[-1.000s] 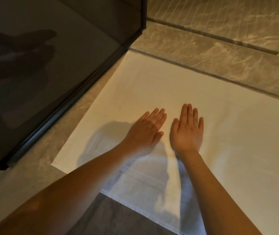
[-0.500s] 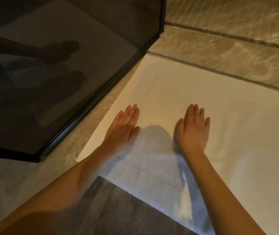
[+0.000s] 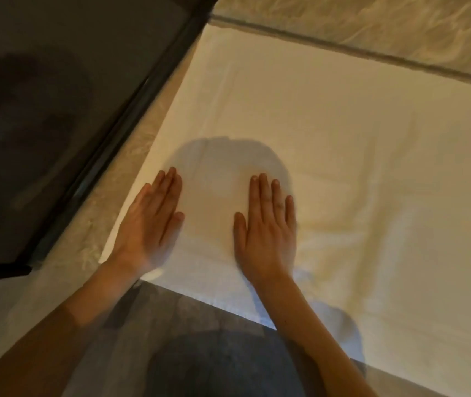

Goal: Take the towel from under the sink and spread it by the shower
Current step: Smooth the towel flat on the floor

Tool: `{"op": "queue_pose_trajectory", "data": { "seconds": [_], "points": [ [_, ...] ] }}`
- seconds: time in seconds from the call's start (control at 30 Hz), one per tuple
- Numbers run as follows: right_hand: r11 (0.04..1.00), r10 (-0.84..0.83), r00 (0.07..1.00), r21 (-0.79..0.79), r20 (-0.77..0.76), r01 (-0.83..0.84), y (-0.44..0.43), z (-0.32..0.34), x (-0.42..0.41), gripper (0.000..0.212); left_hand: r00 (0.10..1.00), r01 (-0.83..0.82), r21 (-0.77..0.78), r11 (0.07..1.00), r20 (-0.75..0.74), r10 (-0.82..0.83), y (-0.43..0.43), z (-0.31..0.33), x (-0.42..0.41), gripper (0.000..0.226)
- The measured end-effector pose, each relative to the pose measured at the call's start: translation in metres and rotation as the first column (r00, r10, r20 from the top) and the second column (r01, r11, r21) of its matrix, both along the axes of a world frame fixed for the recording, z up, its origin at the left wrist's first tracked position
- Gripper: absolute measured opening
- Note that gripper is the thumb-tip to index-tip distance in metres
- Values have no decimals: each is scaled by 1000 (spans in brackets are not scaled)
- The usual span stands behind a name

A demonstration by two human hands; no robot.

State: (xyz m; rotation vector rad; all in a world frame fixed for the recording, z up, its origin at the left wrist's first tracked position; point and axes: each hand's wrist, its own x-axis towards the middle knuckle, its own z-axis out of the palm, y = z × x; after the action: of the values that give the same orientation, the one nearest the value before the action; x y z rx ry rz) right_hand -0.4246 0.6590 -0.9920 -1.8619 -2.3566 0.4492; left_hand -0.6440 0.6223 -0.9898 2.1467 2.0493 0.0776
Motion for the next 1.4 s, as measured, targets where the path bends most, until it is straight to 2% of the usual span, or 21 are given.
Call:
{"op": "queue_pose_trajectory", "data": {
  "seconds": [0.1, 0.2, 0.33, 0.4, 0.47, 0.57, 0.7, 0.9, 0.97, 1.1, 1.27, 1.33, 1.4],
  "points": [
    [995, -97, 992, -1, 77, 97, -10, -2, 59, 63, 998, 17, 8, 1000, 57, -18, -6, 3, -19, 61],
    [986, -160, 979, -24, 126, 164, -21, 3, 103, 64, 1000, 12, -12, 1000, 23, -12, -6, 2, -18, 61],
    [969, -240, 965, -36, 108, 245, -21, 12, 90, 65, 998, -54, -73, 996, 4, 55, -7, 2, -17, 63],
    [984, -174, 984, -28, 25, 174, -18, 16, 51, 65, 998, -55, -51, 997, -45, 52, -6, 7, -9, 62],
    [999, -48, 998, -17, -38, 47, -20, 16, 5, 63, 998, 34, -6, 999, -52, -34, -6, 11, 17, 61],
    [1000, 3, 999, -22, -37, -4, -19, 11, -21, 62, 988, 150, -23, 988, -35, -150, -17, 6, 56, 63],
    [999, -32, 999, -37, -6, 32, -26, 6, 50, 63, 987, 156, -25, 987, -20, -156, -19, 4, 54, 64],
    [954, -293, 951, -32, 96, 297, -44, 9, 192, 61, 985, 167, -36, 985, 54, -165, -17, 6, 57, 64],
    [937, -343, 932, -20, 113, 348, -50, 11, 209, 61, 984, 173, -44, 984, 59, -170, -16, 9, 57, 64],
    [939, -339, 934, -12, 114, 343, -52, 10, 211, 61, 985, 163, -45, 986, 65, -160, -11, 20, 75, 66],
    [934, -349, 927, -23, 139, 355, -52, 8, 212, 62, 901, 397, 182, 900, 110, -420, 71, 30, 165, 62],
    [937, -337, 931, -43, 141, 346, -51, 12, 210, 63, 895, 423, 173, 890, 78, -440, 112, 26, 186, 61],
    [932, -344, 930, -71, 130, 355, -49, 19, 206, 65, 899, 429, 93, 899, 54, -435, 132, 16, 191, 61]
  ]
}}
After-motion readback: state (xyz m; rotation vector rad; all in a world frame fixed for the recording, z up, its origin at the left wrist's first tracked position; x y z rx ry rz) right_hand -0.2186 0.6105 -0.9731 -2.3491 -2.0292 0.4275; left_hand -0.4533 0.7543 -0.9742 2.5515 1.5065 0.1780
